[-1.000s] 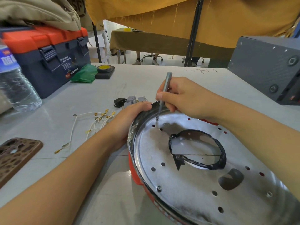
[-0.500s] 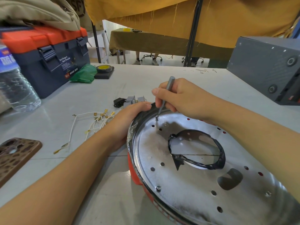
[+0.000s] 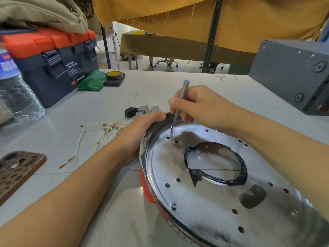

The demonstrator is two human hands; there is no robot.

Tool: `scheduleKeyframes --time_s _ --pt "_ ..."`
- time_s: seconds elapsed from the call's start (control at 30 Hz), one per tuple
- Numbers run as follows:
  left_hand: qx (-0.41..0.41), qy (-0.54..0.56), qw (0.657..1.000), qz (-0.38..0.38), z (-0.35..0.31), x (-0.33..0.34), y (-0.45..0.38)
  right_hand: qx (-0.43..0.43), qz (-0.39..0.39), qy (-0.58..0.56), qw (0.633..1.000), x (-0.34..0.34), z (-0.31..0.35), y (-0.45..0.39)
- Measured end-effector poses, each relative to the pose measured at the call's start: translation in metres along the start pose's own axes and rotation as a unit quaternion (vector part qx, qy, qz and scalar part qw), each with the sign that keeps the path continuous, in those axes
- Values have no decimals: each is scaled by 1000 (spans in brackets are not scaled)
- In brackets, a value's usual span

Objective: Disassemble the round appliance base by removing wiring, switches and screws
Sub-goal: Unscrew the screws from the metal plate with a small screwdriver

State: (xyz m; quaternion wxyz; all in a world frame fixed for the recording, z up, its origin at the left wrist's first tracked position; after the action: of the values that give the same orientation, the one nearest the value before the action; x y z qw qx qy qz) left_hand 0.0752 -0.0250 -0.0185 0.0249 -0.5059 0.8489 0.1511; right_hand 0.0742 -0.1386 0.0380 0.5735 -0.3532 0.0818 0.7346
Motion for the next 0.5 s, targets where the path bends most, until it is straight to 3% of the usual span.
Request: scheduleKeyframes --time_s 0.07,0.17,0.27,0.33,0.4,0.5 --pt "-22 67 997 -12 -8 3 3 -6 -3 4 1000 -1 2 0" --pt "0 -13 1000 -14 -5 0 7 3 9 13 1000 -1 1 1" --pt "-9 -4 998 -56 3 -12 -4 24 18 18 999 -1 -2 2" --pt "-7 -54 997 -58 1 -10 -11 30 15 15 999 -1 -2 1" --pt "-40 -46 995 -79 -2 -12 -19 29 13 16 999 -1 -2 1" --pt "-73 1 996 -48 -6 -5 -17 20 9 13 1000 -1 -3 1"
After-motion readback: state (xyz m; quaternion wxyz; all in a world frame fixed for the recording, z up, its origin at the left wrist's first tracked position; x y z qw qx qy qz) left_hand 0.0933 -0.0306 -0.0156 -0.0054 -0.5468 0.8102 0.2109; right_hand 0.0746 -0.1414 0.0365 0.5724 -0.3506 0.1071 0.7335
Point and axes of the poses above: each hand's wrist, its own y-axis away from the middle knuckle, its own x-axis out of the palm, z = x × y, the point moved 6 cm from there along -y, towards the middle knuckle, and after that the axes turned 7 degrees about -x, right-handed, at the moved point
